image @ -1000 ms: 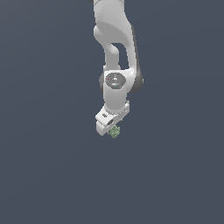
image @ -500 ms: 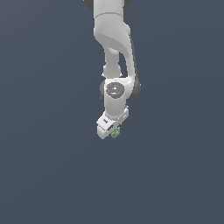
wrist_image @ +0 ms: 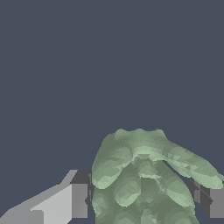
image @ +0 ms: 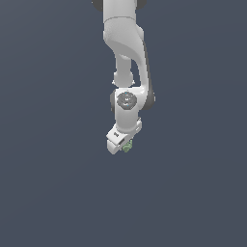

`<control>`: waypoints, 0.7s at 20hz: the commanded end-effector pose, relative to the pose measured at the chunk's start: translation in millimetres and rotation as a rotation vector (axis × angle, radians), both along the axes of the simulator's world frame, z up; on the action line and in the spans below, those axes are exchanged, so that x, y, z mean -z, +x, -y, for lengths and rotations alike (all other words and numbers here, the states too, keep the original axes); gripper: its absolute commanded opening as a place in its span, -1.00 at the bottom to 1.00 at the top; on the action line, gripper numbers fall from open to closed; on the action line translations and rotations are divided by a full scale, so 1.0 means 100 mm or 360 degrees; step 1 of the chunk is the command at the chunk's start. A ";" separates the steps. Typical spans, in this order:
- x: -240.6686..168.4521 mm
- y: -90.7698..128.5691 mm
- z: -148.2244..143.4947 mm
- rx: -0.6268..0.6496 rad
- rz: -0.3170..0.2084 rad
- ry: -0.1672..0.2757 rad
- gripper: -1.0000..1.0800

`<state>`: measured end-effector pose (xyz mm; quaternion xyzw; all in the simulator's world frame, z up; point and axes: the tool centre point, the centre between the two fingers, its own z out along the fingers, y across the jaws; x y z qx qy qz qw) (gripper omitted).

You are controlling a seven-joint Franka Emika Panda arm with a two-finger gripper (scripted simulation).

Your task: Pick up the object and move it to a goal position.

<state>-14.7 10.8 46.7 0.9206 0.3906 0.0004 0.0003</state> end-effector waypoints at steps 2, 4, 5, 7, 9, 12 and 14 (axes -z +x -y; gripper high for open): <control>0.01 0.00 0.00 -0.0001 -0.0002 0.0001 -1.00; 0.00 0.00 0.00 0.0000 0.0000 0.0000 -1.00; 0.00 0.00 0.00 0.0000 0.0000 0.0000 -1.00; -0.02 0.02 0.00 0.0000 0.0000 0.0000 -1.00; -0.05 0.04 -0.01 0.0000 0.0000 0.0000 -1.00; -0.14 0.11 -0.02 0.0000 0.0000 0.0000 -1.00; -0.21 0.17 -0.03 -0.0001 0.0000 0.0001 -1.00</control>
